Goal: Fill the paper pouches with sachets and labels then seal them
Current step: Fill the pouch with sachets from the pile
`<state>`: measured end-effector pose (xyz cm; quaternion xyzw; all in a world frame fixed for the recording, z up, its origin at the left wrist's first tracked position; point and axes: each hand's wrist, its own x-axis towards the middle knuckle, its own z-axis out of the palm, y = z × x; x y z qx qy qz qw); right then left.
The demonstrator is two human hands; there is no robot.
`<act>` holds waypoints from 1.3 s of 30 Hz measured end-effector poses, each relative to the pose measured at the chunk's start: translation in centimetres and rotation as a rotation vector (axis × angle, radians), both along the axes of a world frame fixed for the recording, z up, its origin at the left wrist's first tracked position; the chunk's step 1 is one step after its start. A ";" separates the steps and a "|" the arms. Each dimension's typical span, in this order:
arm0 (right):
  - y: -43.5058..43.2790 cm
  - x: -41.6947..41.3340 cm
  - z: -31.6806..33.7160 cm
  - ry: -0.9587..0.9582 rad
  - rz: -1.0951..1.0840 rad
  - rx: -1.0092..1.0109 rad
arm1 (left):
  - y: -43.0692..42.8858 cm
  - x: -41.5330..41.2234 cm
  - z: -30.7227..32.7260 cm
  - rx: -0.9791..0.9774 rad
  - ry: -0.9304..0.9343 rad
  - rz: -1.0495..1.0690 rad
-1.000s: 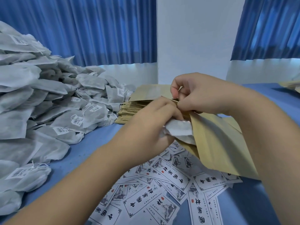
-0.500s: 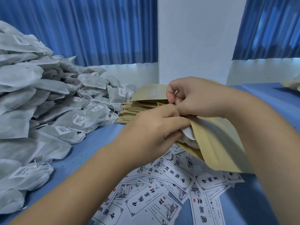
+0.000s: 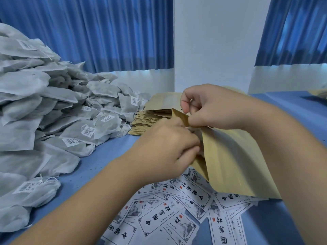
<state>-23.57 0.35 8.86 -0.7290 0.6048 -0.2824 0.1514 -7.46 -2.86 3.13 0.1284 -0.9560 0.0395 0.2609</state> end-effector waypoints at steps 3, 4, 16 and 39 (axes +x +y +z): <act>0.0 0.3 -0.1 0.010 0.007 0.004 | 0.3 -0.4 -0.2 0.083 -0.115 -0.071; 0.0 0.3 -0.1 0.006 0.009 0.009 | 0.2 -0.4 -0.3 0.136 -0.131 -0.093; -0.4 -0.1 -0.5 0.020 -0.037 0.007 | -11.5 6.6 -4.1 0.077 0.105 0.718; -1.4 0.1 -1.6 0.093 -0.052 0.042 | -18.6 4.1 -5.3 -0.024 -0.490 1.137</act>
